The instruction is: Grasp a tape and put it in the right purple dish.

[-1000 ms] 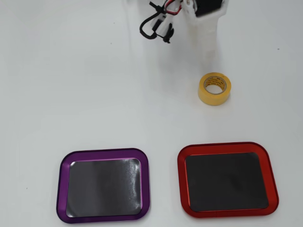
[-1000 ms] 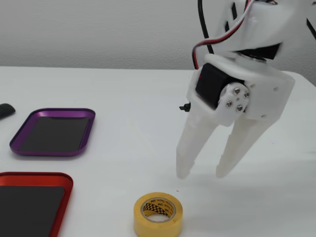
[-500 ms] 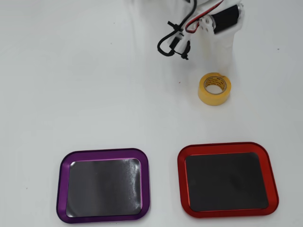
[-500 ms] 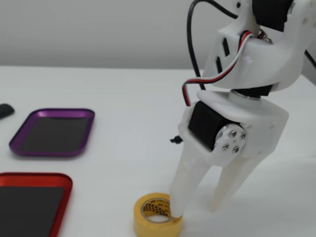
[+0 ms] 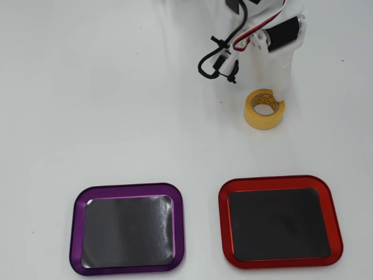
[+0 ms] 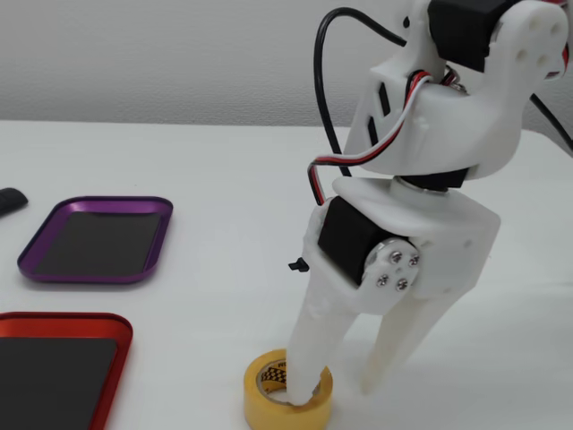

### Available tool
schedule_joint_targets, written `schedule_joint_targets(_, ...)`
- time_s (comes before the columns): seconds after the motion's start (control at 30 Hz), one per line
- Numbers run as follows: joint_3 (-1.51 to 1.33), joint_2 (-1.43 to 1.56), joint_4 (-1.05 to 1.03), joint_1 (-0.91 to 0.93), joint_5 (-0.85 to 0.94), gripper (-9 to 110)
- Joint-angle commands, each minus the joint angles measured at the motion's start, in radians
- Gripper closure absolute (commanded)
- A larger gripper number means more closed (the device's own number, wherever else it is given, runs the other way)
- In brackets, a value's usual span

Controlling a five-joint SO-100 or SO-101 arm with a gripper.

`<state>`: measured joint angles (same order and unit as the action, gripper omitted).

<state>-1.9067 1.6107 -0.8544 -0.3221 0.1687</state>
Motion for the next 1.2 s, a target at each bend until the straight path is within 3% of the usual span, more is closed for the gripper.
schedule_joint_targets(0.0, 0.031, 0.005, 0.008, 0.035, -0.002, 85)
schedule_joint_targets(1.17, -0.092, 0.002, 0.095, 0.011, 0.005, 85)
